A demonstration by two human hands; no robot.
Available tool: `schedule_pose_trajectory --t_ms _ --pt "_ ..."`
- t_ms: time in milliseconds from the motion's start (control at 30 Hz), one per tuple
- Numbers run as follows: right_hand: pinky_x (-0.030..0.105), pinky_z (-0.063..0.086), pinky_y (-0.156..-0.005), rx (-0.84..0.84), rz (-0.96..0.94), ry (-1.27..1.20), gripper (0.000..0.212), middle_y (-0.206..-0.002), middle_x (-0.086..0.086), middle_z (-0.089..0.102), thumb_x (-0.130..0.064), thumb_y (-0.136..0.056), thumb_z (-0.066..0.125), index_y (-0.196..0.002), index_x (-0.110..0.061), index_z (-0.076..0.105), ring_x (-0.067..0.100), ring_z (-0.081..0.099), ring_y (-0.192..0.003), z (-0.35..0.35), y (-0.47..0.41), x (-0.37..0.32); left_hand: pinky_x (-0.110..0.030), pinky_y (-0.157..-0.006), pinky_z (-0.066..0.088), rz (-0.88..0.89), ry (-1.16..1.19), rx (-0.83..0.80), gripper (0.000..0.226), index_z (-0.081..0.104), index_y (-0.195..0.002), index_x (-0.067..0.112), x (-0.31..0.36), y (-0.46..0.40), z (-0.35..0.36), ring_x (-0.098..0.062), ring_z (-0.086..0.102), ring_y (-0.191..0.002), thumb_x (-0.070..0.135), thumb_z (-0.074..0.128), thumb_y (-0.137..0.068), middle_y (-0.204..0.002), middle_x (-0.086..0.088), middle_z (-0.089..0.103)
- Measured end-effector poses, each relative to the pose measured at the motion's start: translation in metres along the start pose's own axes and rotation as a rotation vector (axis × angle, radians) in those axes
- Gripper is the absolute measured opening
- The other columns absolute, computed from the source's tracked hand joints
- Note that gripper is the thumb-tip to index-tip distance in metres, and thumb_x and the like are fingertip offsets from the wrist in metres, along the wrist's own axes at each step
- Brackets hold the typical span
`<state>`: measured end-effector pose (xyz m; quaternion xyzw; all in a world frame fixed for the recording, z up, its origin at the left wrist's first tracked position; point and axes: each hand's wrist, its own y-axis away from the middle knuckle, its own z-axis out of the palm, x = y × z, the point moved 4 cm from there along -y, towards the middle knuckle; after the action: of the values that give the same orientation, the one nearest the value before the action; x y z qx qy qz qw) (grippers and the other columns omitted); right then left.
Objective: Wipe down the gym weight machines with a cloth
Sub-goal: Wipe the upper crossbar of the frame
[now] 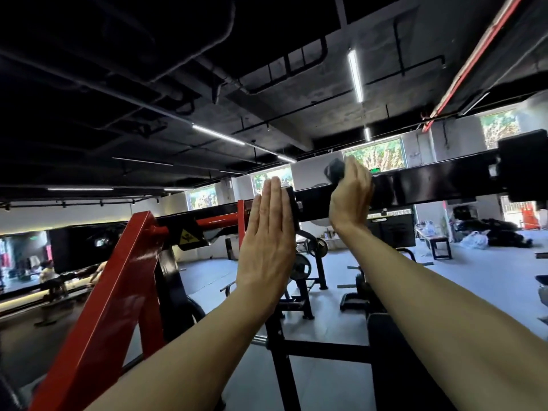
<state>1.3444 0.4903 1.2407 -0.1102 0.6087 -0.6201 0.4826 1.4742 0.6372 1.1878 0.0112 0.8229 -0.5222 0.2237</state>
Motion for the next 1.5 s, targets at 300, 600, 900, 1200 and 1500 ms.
schedule_pose_trajectory --t_ms 300,600,900,1200,1500 --pt "0.041 0.002 -0.125 -0.57 -0.527 0.337 0.081 -0.168 0.012 0.012 0.006 -0.088 0.053 -0.159 -0.005 0.016 0.026 0.007 -0.156 0.034 0.063 0.029 -0.049 -0.127 0.002 -0.016 -0.035 0.116 0.07 -0.015 -0.154 -0.009 0.0 0.0 0.001 -0.038 -0.018 -0.153 0.017 0.022 -0.101 -0.163 -0.029 -0.022" --pt "0.042 0.01 -0.127 -0.699 -0.855 0.485 0.07 -0.168 0.007 -0.005 -0.036 -0.096 0.003 -0.16 -0.009 0.003 0.022 -0.005 -0.155 0.035 0.065 0.033 -0.049 -0.127 0.009 0.023 -0.013 0.145 0.068 -0.008 -0.156 -0.008 0.001 0.0 0.0 -0.036 -0.011 -0.155 0.024 0.019 -0.103 -0.165 -0.027 -0.017" --pt "0.046 0.005 -0.127 -0.541 -0.508 0.701 0.091 -0.166 0.019 -0.018 -0.018 -0.093 0.046 -0.155 -0.001 -0.018 0.032 -0.014 -0.154 -0.008 0.032 0.072 -0.048 -0.127 0.0 0.021 -0.028 0.128 0.069 -0.015 -0.154 -0.009 0.003 0.0 -0.001 -0.036 -0.02 -0.153 0.019 0.014 -0.098 -0.163 -0.027 -0.024" --pt "0.041 0.004 -0.127 -0.708 -0.889 0.618 0.07 -0.166 0.006 -0.018 -0.029 -0.1 0.021 -0.159 -0.009 -0.012 0.022 -0.016 -0.154 0.039 0.048 0.02 -0.05 -0.127 0.007 0.031 -0.012 0.147 0.07 -0.006 -0.156 -0.01 0.0 -0.002 0.0 -0.038 -0.011 -0.155 0.029 0.015 -0.101 -0.165 -0.028 -0.016" --pt "0.042 0.0 -0.126 -0.505 -0.694 0.959 0.082 -0.167 0.011 -0.014 -0.022 -0.099 0.045 -0.159 -0.007 -0.009 0.024 -0.011 -0.156 -0.072 -0.011 0.121 -0.052 -0.126 0.006 0.356 -0.074 0.115 0.064 -0.008 -0.154 -0.012 0.076 -0.014 0.019 -0.043 -0.014 -0.153 0.016 0.022 -0.105 -0.162 -0.033 -0.017"
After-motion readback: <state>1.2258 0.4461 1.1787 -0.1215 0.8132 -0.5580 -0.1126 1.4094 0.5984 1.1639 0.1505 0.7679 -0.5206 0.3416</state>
